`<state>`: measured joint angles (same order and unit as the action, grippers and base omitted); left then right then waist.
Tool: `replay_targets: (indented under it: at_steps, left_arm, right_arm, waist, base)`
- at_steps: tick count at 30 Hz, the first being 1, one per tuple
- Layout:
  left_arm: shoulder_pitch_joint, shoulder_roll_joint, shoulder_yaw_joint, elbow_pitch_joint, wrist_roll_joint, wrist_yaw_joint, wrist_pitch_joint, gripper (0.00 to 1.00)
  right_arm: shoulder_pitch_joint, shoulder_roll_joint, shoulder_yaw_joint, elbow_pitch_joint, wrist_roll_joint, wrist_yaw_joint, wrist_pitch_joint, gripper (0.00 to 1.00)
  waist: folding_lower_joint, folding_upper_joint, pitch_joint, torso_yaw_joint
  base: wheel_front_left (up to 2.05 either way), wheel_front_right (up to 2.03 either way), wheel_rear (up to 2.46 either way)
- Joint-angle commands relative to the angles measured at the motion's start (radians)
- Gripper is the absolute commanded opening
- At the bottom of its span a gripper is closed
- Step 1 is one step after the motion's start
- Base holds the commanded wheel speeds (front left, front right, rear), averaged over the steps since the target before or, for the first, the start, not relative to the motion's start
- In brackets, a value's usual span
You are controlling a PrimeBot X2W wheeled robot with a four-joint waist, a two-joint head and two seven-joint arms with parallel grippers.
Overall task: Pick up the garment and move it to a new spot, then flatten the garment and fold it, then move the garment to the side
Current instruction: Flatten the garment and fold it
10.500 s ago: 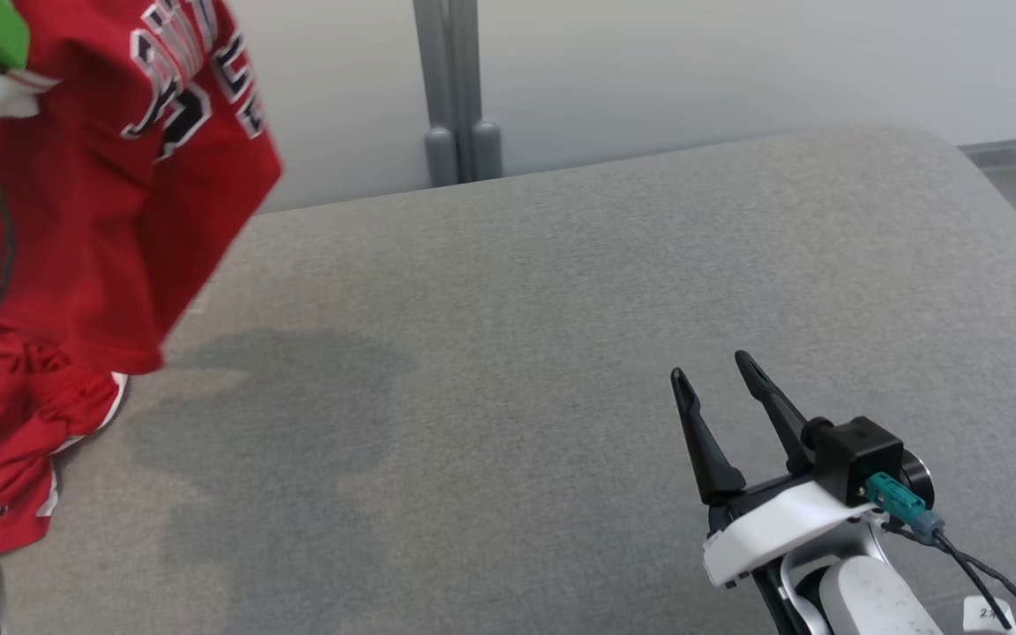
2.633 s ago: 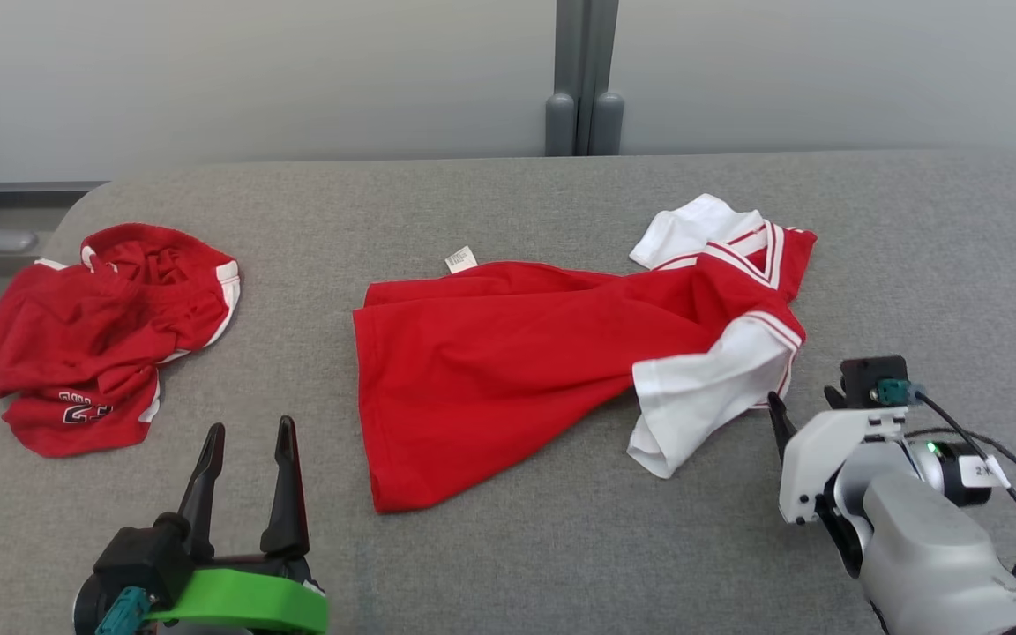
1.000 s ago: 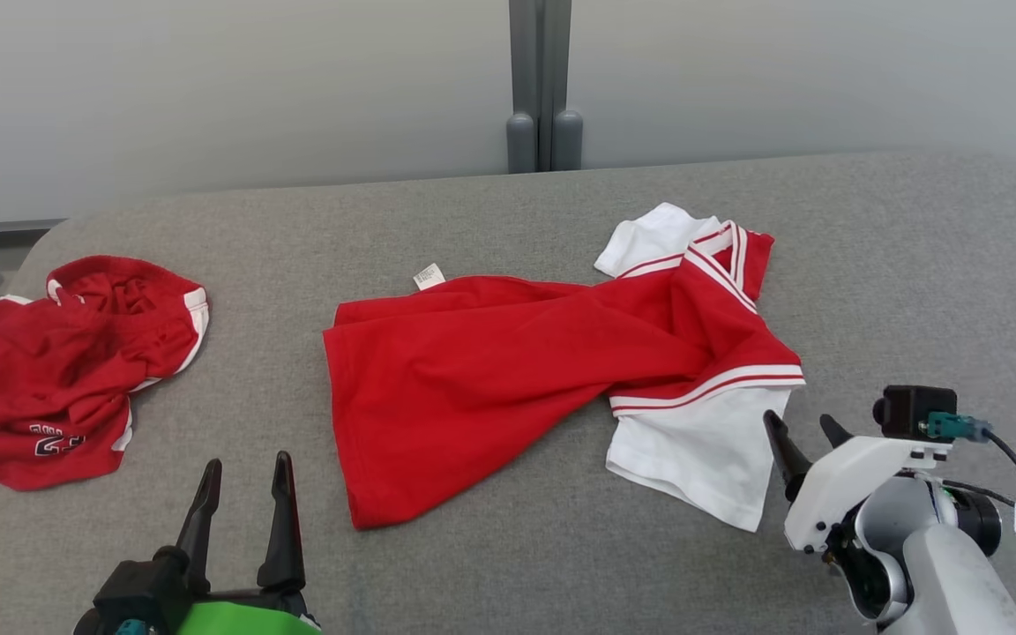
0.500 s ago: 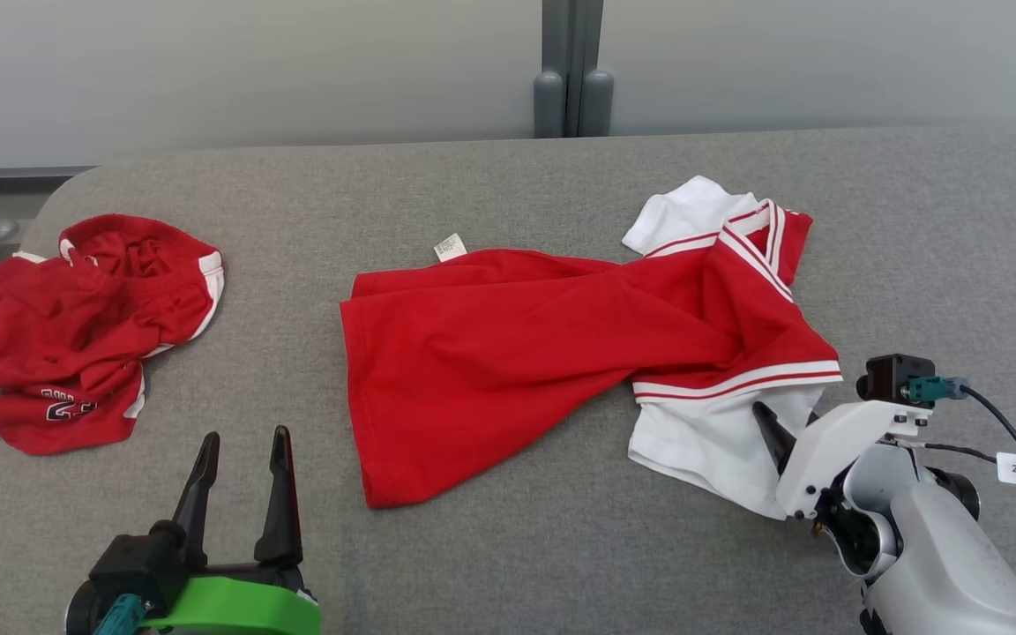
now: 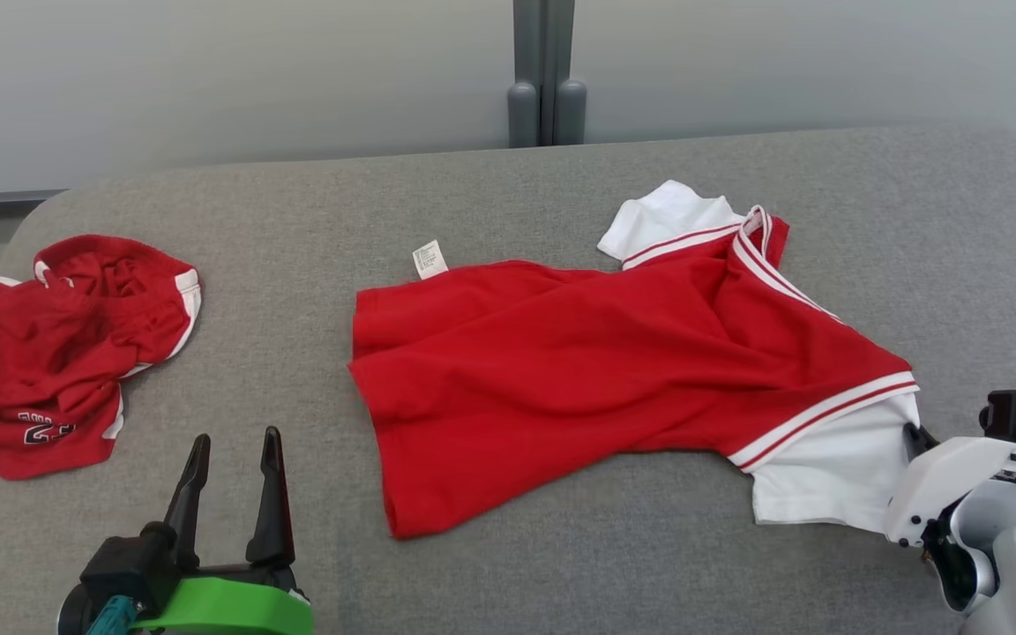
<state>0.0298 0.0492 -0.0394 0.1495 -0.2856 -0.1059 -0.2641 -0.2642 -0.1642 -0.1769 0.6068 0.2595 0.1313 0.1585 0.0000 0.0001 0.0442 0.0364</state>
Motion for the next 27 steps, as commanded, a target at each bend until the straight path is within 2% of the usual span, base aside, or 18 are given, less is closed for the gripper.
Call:
replay_targets:
  at_steps: [1,2,8,16,21,27]
  left_arm:
    - [0.006,0.002,-0.001,-0.003,0.003,0.001,0.000,1.00]
    - [0.006,0.002,-0.002,-0.003,0.003,0.002,0.000,1.00]
    - [0.010,0.003,0.000,0.003,0.004,0.001,0.000,1.00]
    - [0.030,0.002,0.006,-0.002,0.011,0.005,0.000,1.00]
    - [0.053,0.002,-0.005,-0.009,0.024,0.016,0.000,1.00]
    - [0.073,0.002,0.000,0.002,0.026,0.011,0.000,1.00]
  right_arm:
    - [0.019,0.004,-0.019,-0.021,-0.018,-0.001,-0.002,0.00]
    - [0.026,0.011,-0.031,-0.036,-0.029,-0.001,-0.005,1.00]
    - [0.093,0.034,-0.018,-0.188,-0.096,-0.001,-0.053,1.00]
    - [0.224,0.011,0.130,-0.427,-0.157,-0.001,-0.235,1.00]
    - [0.287,0.001,0.203,-0.499,-0.177,-0.001,-0.314,1.00]
    - [0.329,0.012,0.234,-0.515,-0.170,-0.001,-0.319,1.00]
  waist:
    - [0.0000,-0.0001,-0.002,-0.011]
    - [0.0000,-0.0001,-0.002,-0.014]
    - [0.0000,-0.0001,-0.015,-0.026]
    - [0.0000,-0.0001,-0.046,-0.037]
    - [0.0000,-0.0001,-0.062,-0.047]
    - [0.0000,-0.0001,-0.080,-0.058]
  base:
    - [0.00,0.00,0.00]
    - [0.00,0.00,0.00]
    - [0.00,0.00,0.00]
    - [0.00,0.00,0.00]
    - [0.00,0.00,0.00]
    - [0.00,0.00,0.00]
